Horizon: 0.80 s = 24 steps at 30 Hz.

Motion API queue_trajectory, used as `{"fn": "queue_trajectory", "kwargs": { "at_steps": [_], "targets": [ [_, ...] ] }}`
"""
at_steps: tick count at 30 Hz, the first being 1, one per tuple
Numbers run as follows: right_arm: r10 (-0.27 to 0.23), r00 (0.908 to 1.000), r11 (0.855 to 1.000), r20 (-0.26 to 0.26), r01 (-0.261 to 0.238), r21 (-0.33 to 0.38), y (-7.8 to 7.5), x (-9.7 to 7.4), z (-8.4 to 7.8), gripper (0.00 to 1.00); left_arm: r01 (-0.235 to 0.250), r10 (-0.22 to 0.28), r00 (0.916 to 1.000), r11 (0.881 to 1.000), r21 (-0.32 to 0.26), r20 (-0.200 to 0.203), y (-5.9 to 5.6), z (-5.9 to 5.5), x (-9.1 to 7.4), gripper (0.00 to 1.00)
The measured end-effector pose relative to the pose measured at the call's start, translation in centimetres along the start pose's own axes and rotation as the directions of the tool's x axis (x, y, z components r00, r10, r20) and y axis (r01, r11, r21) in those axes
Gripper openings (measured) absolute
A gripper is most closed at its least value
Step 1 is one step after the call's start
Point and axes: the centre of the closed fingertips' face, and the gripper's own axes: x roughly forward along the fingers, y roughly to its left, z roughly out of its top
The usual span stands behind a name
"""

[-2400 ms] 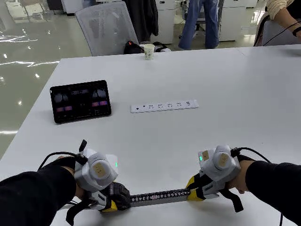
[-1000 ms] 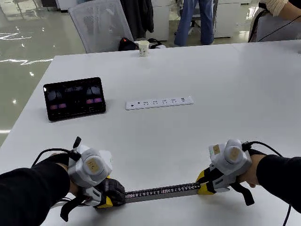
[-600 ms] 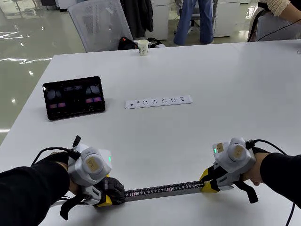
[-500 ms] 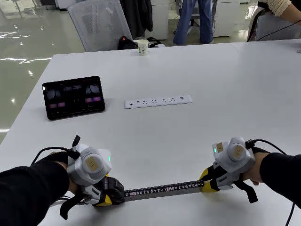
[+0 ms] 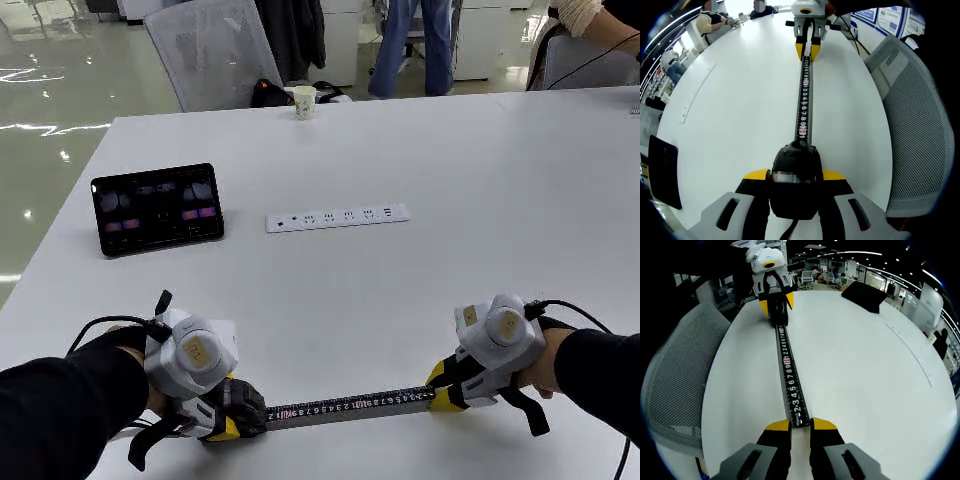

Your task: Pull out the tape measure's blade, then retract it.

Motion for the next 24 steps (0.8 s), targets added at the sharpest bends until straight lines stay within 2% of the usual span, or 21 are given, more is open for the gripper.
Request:
{"fn": "queue_trajectory", "kwargs": {
  "at_steps": [3, 9, 13, 15, 18, 24],
  "targets": [
    [0.006, 0.9998, 1.0, -0.018, -0.007, -0.015, 0.09, 0.07, 0.04, 0.1, -0.001, 0.001, 1.0, 1.0, 0.001, 0.001, -0.02, 0.01, -0.01, 0.31],
    [0.021, 0.9994, 1.0, -0.027, -0.02, 0.011, -0.02, 0.04, 0.03, 0.11, 0.004, -0.004, 1.0, 1.0, -0.013, 0.005, 0.02, 0.17, -0.02, 0.32],
    [0.009, 0.9994, 1.0, -0.034, -0.009, 0.01, 0.18, 0.03, 0.02, 0.12, 0.004, -0.004, 0.9999, 1.0, -0.013, 0.015, -0.03, 0.28, -0.09, 0.32],
    [-0.005, 0.9996, 0.998, -0.028, 0.007, 0.057, 0.09, 0.03, 0.07, 0.12, 0.012, -0.01, 0.9993, 0.998, -0.055, 0.035, -0.21, 0.56, -0.23, 0.33],
    [-0.007, 0.9995, 0.999, -0.03, 0.008, 0.042, 0.06, 0.04, 0.07, 0.12, -0.01, 0.011, 0.9993, 0.999, -0.036, 0.035, 0.18, 0.45, -0.08, 0.33],
    [-0.011, 0.9989, 0.999, -0.047, 0.012, 0.033, 0.07, 0.12, 0.09, 0.12, -0.008, 0.01, 0.9988, 1.0, -0.023, 0.049, 0.0, 0.53, -0.3, 0.33]
  ]
}}
